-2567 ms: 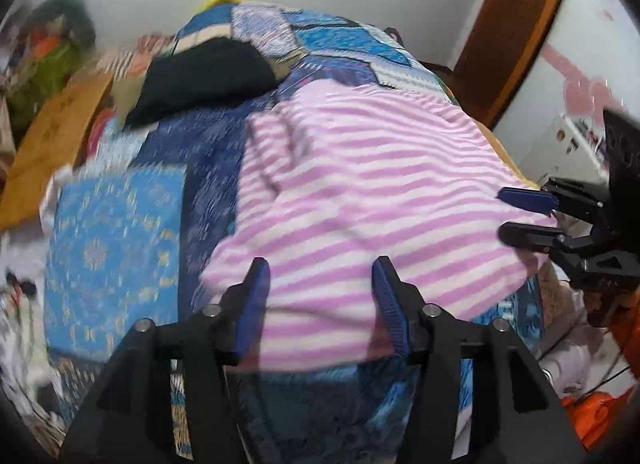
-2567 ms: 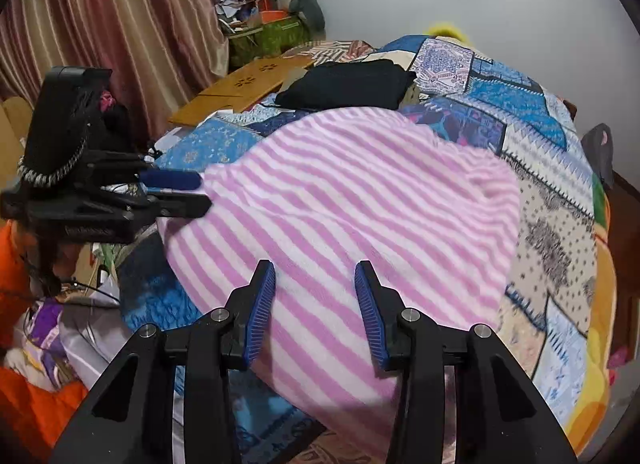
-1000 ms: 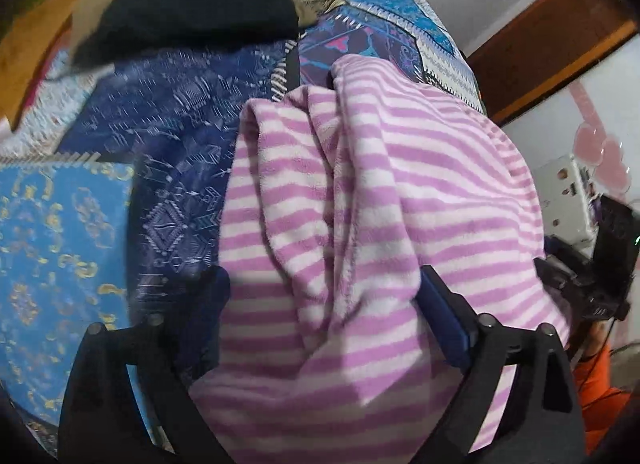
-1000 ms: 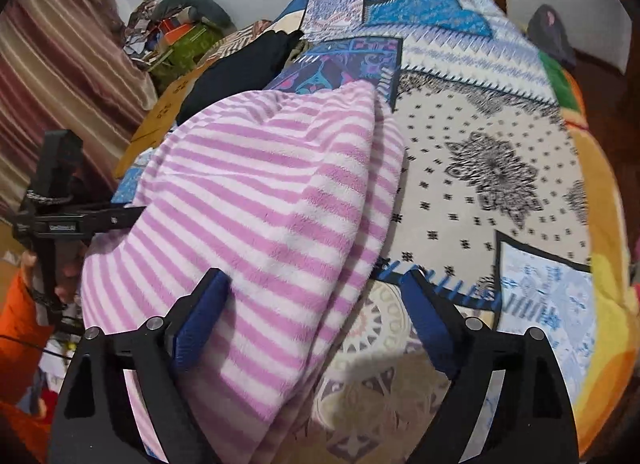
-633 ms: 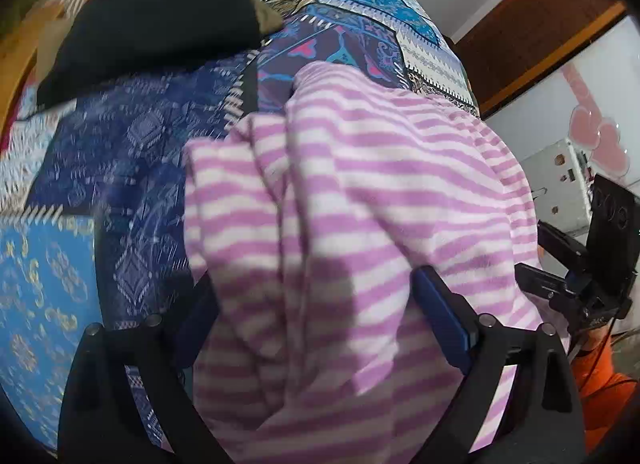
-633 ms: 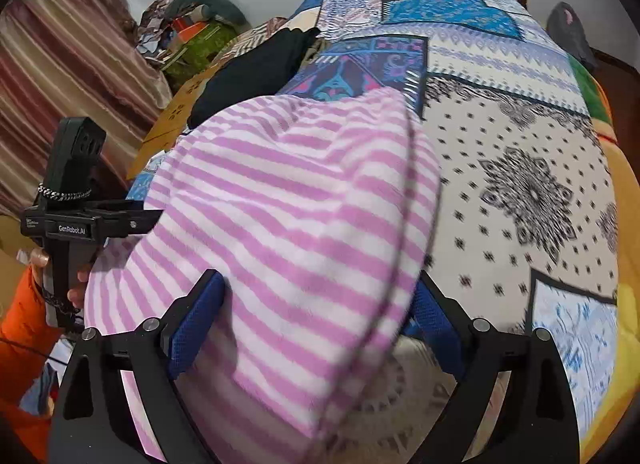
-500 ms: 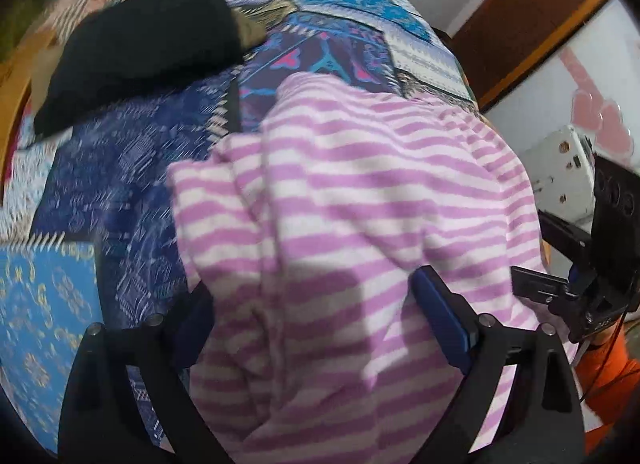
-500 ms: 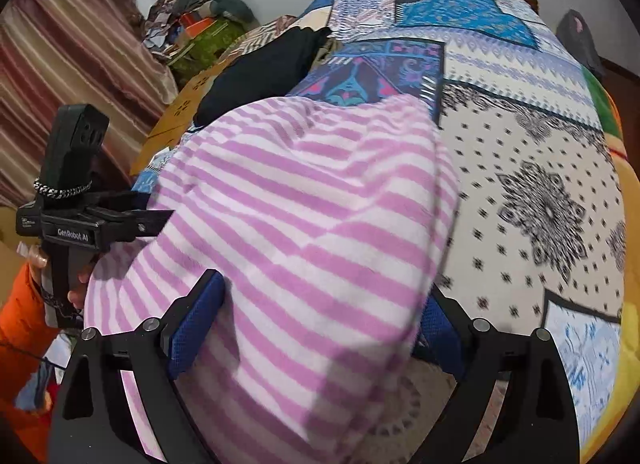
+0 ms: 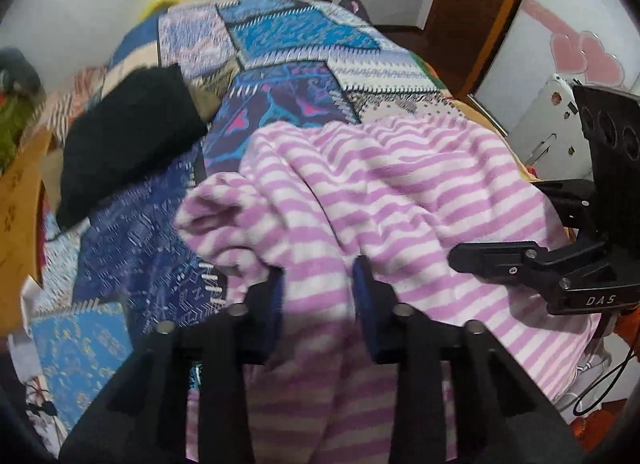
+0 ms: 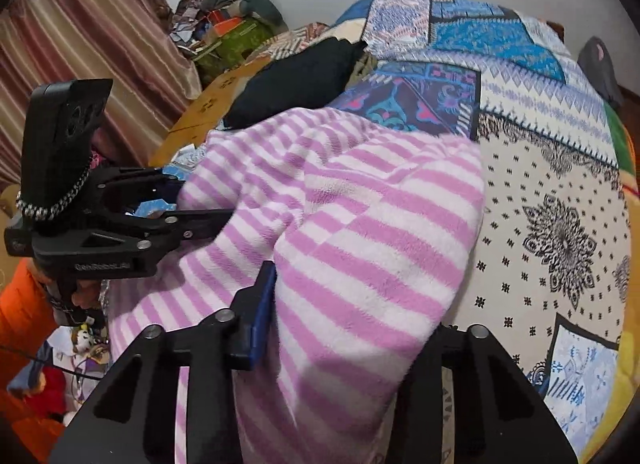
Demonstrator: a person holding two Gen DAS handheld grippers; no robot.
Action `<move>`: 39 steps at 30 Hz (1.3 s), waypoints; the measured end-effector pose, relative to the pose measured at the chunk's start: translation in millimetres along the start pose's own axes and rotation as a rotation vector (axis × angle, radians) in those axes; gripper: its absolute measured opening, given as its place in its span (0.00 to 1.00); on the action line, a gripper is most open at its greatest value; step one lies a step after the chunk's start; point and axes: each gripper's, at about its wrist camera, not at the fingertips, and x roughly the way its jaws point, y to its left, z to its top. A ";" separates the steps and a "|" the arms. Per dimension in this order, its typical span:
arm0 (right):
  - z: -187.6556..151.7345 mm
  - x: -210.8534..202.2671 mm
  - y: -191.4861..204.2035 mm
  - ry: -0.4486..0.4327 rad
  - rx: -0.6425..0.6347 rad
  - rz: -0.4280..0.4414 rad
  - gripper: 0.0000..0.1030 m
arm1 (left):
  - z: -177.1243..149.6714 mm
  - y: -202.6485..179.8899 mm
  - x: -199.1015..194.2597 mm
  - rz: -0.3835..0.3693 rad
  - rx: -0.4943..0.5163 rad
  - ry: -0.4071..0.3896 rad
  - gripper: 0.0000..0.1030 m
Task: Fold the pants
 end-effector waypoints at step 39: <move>-36.8 -24.0 -21.7 0.055 0.079 -0.087 0.65 | -42.7 68.0 15.6 -0.086 -0.223 0.099 0.87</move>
